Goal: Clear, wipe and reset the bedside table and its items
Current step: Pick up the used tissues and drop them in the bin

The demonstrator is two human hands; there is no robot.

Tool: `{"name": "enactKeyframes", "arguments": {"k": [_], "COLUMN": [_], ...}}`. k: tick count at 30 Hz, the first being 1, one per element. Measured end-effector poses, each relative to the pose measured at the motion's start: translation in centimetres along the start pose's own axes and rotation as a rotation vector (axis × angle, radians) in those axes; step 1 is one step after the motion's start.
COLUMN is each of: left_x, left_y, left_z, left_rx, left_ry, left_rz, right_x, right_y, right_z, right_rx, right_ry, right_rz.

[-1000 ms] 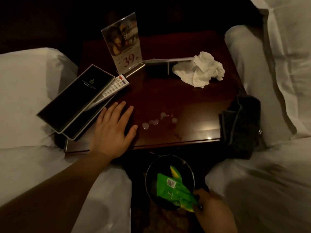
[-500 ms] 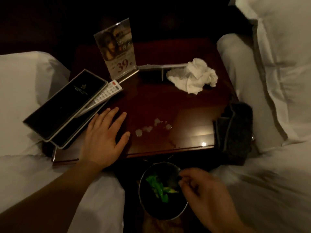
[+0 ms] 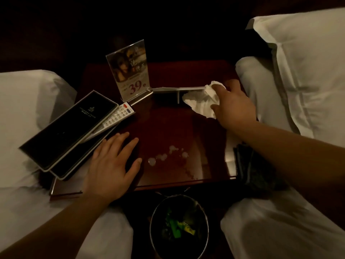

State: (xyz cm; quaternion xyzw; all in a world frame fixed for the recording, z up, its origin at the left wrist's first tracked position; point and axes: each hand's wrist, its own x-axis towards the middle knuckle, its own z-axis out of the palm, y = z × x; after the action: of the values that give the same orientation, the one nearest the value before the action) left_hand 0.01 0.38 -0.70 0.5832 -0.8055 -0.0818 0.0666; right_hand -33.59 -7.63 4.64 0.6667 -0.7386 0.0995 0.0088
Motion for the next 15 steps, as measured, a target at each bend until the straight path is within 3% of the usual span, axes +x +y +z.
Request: {"name": "enactKeyframes", "arguments": {"k": [4, 15], "left_x": [0.2, 0.2], "left_y": [-0.2, 0.0], "left_z": [0.0, -0.2], "left_rx": [0.014, 0.019], "left_ry": [0.003, -0.002], "left_rz": [0.001, 0.001], "right_x": [2.0, -3.0], "right_y": [1.2, 2.0], "right_z": [1.0, -2.0], "right_rx": [-0.048, 0.56], "right_ry": [-0.072, 0.104], "right_rz": [0.112, 0.301]}}
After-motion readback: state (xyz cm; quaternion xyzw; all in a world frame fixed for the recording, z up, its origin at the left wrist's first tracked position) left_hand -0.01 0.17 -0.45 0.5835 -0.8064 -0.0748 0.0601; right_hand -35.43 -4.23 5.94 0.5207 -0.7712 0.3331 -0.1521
